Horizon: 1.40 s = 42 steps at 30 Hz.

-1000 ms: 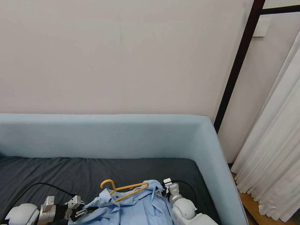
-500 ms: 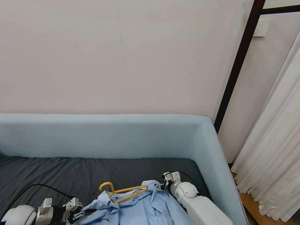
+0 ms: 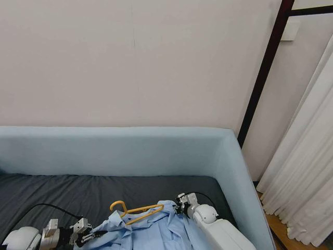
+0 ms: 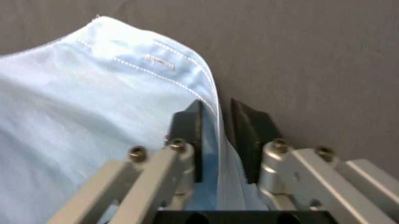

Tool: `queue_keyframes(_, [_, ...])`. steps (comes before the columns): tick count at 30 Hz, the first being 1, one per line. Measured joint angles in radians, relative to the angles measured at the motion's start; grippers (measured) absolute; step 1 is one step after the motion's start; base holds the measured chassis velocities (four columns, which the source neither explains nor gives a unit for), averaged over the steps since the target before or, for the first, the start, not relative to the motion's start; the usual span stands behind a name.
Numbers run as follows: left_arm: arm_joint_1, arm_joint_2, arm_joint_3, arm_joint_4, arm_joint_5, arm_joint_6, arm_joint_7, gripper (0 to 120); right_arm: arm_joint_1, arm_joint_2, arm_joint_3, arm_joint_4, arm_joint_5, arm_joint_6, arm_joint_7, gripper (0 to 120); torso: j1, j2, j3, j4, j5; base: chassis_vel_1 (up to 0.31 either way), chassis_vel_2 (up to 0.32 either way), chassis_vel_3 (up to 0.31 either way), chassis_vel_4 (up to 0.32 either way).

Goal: Pick up the clothes from the sofa and hang them on the clothes hanger.

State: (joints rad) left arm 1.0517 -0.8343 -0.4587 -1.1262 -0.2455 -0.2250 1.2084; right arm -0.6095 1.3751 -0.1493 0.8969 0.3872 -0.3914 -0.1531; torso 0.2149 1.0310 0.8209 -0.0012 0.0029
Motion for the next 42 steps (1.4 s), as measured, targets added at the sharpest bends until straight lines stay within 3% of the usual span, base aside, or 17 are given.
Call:
queue_keyframes(5, [-0.01,-0.002,0.003,0.009,0.0,0.0,-0.001,1,-0.005,-0.016,-0.001,0.013,-0.014,0.035,-0.034,0,0.0,0.0,0.0,0.0,0.0,0.0,0.0,0.0,0.0])
queue_keyframes(12, [-0.026,-0.007,0.009,0.016,0.0,0.0,-0.002,1,-0.017,-0.041,0.001,0.051,-0.012,0.088,-0.067,0,0.0,0.0,0.0,0.0,0.0,0.0,0.0,0.0,0.0])
queue_keyframes(25, [-0.034,0.012,0.018,0.015,-0.068,0.007,0.042,1,-0.067,-0.188,0.02,0.365,0.052,0.278,-0.056,0,0.0,0.0,0.0,-0.0001,0.0,0.0,0.0,0.0,0.0])
queue_keyframes(31, [-0.046,0.011,0.019,0.018,-0.069,0.01,0.069,1,-0.069,-0.21,0.017,0.448,0.107,0.313,-0.03,0,0.0,0.0,0.0,0.0,0.0,0.0,0.0,0.0,0.0])
queue_keyframes(42, [-0.061,-0.012,-0.006,0.03,-0.067,0.018,0.041,1,-0.141,-0.279,0.014,0.73,0.216,0.372,-0.083,0,0.0,0.0,0.0,-0.0003,0.0,0.0,0.0,0.0,0.0])
